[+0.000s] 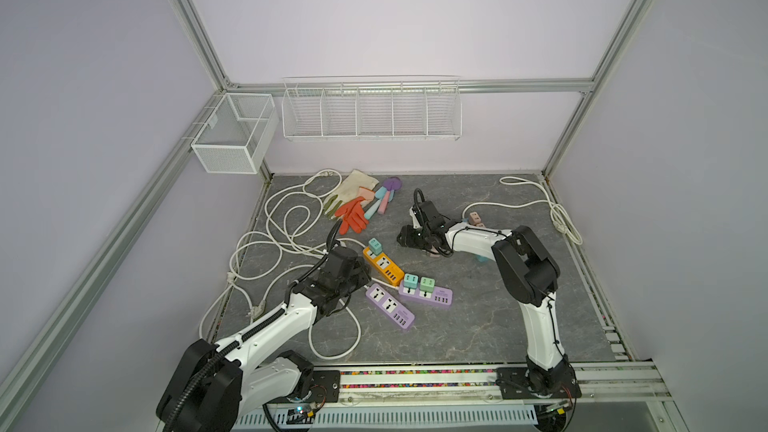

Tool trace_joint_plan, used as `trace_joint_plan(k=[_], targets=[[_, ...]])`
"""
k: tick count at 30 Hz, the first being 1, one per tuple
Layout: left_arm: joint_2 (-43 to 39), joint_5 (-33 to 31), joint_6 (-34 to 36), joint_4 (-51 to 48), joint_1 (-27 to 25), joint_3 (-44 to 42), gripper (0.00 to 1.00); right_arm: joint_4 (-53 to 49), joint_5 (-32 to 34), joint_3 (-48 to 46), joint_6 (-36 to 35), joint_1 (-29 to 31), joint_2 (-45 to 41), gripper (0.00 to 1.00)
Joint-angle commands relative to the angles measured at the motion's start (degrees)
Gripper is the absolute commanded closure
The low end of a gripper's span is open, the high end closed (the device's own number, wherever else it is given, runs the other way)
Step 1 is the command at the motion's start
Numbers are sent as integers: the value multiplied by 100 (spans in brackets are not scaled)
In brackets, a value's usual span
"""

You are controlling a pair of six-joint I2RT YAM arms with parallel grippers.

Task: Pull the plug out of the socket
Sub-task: 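Carry the green plug beside the pink plugs and open the right gripper, then move the right gripper back over the teal plug on the orange strip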

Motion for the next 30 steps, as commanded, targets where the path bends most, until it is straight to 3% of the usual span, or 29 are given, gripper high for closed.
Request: trace_joint_plan(k=[1,11,23,30], targets=[[-105,-110,89,-54,-9,181,60,-378,253,-68,-94,-42,-301,42],[-242,23,195,99,251,198,58,-1299,746,-20,-904,149,-958,27],[286,601,247,570,949,302,57,-2168,1834,527,-1981,1328,-1118,22],[912,715,143,1045,1032,420,57,-2172,1955,1030,-2292,1625,-664,24]])
